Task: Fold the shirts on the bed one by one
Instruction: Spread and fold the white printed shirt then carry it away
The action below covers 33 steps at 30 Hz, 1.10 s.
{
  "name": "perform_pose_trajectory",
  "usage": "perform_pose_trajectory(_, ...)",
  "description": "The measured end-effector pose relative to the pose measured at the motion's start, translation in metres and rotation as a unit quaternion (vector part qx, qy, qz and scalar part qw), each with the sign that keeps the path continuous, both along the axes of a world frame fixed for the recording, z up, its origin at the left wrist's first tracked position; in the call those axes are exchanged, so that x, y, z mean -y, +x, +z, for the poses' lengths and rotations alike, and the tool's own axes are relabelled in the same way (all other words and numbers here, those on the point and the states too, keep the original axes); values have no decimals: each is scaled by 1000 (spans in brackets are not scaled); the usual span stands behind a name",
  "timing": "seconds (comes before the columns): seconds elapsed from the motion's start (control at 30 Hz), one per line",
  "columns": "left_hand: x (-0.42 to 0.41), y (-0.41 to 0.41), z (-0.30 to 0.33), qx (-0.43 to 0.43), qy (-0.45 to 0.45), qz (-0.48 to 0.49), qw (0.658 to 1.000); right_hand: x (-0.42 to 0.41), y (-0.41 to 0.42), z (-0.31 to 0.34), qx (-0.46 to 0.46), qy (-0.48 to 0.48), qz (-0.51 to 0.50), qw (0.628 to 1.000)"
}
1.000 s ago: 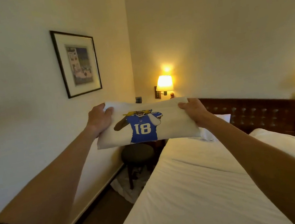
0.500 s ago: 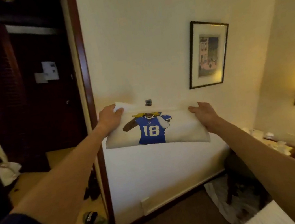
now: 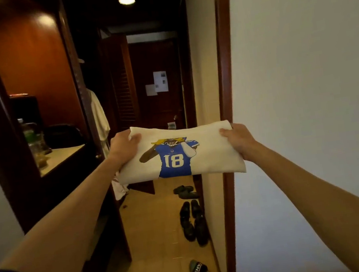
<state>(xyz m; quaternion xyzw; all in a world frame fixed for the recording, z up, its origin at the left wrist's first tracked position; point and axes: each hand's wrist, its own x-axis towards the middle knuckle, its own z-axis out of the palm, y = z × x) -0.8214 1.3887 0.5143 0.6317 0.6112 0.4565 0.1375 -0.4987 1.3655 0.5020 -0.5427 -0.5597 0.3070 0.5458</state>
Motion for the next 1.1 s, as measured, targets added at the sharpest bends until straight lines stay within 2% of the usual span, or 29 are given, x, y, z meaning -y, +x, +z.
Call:
perform_pose_trajectory(0.23, -125, -79, -4, 11, -20, 67, 997, -156, -81, 2, 21, 32, 49, 998)
perform_pose_trajectory(0.5, -314, -136, 12, 42, 14, 83, 996, -367, -138, 16, -10, 30, 88, 996)
perform_pose_trajectory(0.63, -399, -169, 5, 56, -2, 93, 994, -459, -174, 12, 7, 19, 99, 995)
perform_pose_trajectory(0.9, -596, -222, -19, 92, 6, 51, 994, -664, -232, 2, 14, 41, 80, 996)
perform_pose_trajectory(1.1, -749, -252, -23, 101, -6, 34, 994, -802, -269, -6, 1, 0, 66, 998)
